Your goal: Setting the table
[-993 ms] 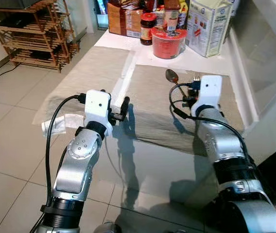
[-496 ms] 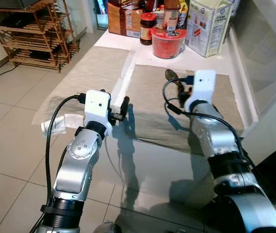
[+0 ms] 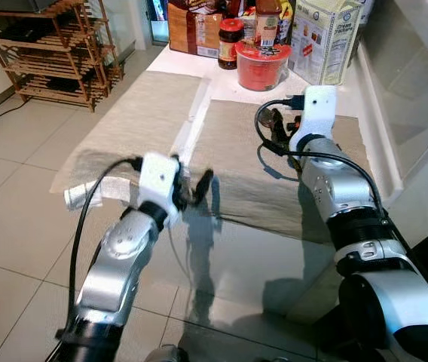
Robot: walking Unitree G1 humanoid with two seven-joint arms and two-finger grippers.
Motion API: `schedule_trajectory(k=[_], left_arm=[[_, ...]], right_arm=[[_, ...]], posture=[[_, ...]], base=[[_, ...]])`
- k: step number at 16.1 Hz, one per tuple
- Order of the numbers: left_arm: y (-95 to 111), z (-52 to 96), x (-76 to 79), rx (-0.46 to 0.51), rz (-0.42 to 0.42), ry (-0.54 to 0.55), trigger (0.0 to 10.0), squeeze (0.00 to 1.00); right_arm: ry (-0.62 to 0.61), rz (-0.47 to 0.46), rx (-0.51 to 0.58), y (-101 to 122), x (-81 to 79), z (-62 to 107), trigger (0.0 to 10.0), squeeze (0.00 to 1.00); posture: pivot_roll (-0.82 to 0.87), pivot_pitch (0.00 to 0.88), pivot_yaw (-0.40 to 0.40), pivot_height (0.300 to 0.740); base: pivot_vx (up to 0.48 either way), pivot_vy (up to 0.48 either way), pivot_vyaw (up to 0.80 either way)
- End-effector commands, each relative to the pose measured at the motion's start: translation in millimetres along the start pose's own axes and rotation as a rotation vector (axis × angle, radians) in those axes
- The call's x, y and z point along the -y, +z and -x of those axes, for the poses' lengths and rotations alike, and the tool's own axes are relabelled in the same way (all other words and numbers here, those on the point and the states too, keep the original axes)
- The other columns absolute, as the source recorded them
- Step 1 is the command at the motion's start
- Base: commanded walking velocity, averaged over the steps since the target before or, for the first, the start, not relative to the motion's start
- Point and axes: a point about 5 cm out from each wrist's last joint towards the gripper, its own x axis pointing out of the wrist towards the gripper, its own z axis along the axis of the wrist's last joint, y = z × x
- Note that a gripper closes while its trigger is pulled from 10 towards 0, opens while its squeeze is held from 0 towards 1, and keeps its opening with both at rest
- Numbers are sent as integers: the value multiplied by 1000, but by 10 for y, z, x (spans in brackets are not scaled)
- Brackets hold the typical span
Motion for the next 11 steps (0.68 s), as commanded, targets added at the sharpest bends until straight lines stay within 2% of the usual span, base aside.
schedule_trajectory(k=[1, 4, 5, 7, 8, 11], left_arm=[[-9, 48, 56, 5, -58, -74, 10000, 0], [108, 232, -43, 76, -114, -105, 10000, 0], [133, 277, -54, 77, -117, -124, 10000, 0], [186, 275, -43, 98, -121, -124, 10000, 0], [217, 248, -19, 118, -108, -114, 10000, 0], [218, 245, 1, 117, -90, -98, 10000, 0]], right_arm=[[-4, 19, 17, 55, 15, -27, 10000, 1000], [-16, 58, 18, -17, 53, -41, 10000, 1000], [-5, 61, 15, -44, 42, -43, 10000, 0], [17, 28, 0, -90, -9, -51, 10000, 0], [57, 6, 35, -1, -109, -59, 10000, 0], [85, -47, 43, 100, -183, -65, 10000, 0]], posture=[[62, 67, 13, 740], [96, 70, 9, 740], [102, 68, 7, 740], [111, 63, 2, 740], [116, 57, -3, 740], [111, 56, -11, 740]], base=[[0, 0, 0], [0, 0, 0], [0, 0, 0], [0, 0, 0], [0, 0, 0], [0, 0, 0]])
